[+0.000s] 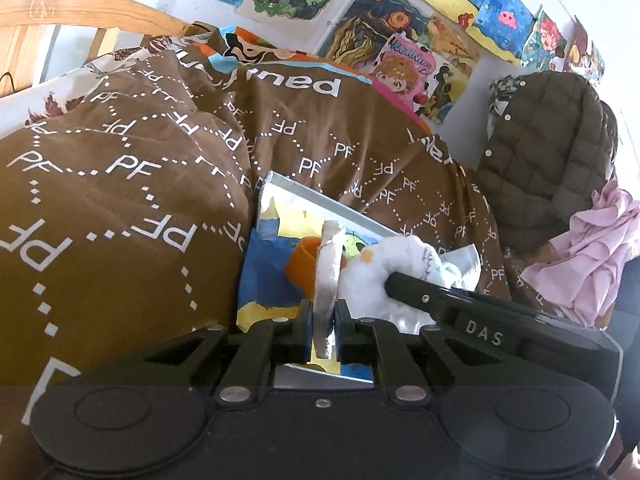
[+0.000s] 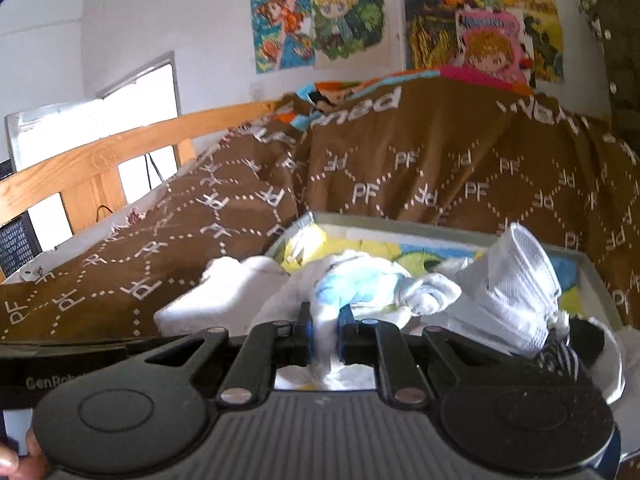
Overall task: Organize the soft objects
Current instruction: 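Lower both cloths into the tray and open both tools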
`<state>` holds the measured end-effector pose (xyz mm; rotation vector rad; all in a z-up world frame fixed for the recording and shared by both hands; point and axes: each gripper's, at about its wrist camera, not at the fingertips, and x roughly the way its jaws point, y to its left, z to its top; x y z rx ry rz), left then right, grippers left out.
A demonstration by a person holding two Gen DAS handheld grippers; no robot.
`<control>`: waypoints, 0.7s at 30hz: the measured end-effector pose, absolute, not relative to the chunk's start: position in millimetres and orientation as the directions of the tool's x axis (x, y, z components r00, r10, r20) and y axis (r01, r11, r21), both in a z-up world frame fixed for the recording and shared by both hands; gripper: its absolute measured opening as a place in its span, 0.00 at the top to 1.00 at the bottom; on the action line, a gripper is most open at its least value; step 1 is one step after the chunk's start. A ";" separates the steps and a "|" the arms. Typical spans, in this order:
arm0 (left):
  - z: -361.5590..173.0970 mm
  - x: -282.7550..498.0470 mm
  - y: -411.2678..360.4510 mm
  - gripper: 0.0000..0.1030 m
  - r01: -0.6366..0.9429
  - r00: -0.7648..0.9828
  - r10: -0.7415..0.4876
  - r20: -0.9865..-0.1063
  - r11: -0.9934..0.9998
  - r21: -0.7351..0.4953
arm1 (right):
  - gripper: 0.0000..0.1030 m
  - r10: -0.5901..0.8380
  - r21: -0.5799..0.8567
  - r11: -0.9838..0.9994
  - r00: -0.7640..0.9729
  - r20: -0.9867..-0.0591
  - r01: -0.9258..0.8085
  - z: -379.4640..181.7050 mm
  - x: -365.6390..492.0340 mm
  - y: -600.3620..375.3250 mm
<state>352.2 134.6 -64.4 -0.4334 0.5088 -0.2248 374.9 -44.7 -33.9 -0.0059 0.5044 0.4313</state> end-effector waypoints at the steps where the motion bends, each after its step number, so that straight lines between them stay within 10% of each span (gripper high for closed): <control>1: -65.2 352.6 133.9 0.89 0.100 0.851 -0.311 -0.423 0.888 -0.449 | 0.87 0.395 0.108 0.913 0.783 -0.480 -0.395 -35.1 376.6 -45.8; 15: -62.2 350.3 126.0 0.79 0.089 0.847 -0.283 -0.450 0.910 -0.405 | 0.66 0.354 0.089 0.927 0.775 -0.523 -0.364 -39.4 374.5 -51.2; 21: -55.3 343.1 118.7 0.58 0.090 0.852 -0.261 -0.454 0.927 -0.365 | 0.54 0.337 0.051 0.930 0.787 -0.516 -0.364 -35.3 367.7 -52.3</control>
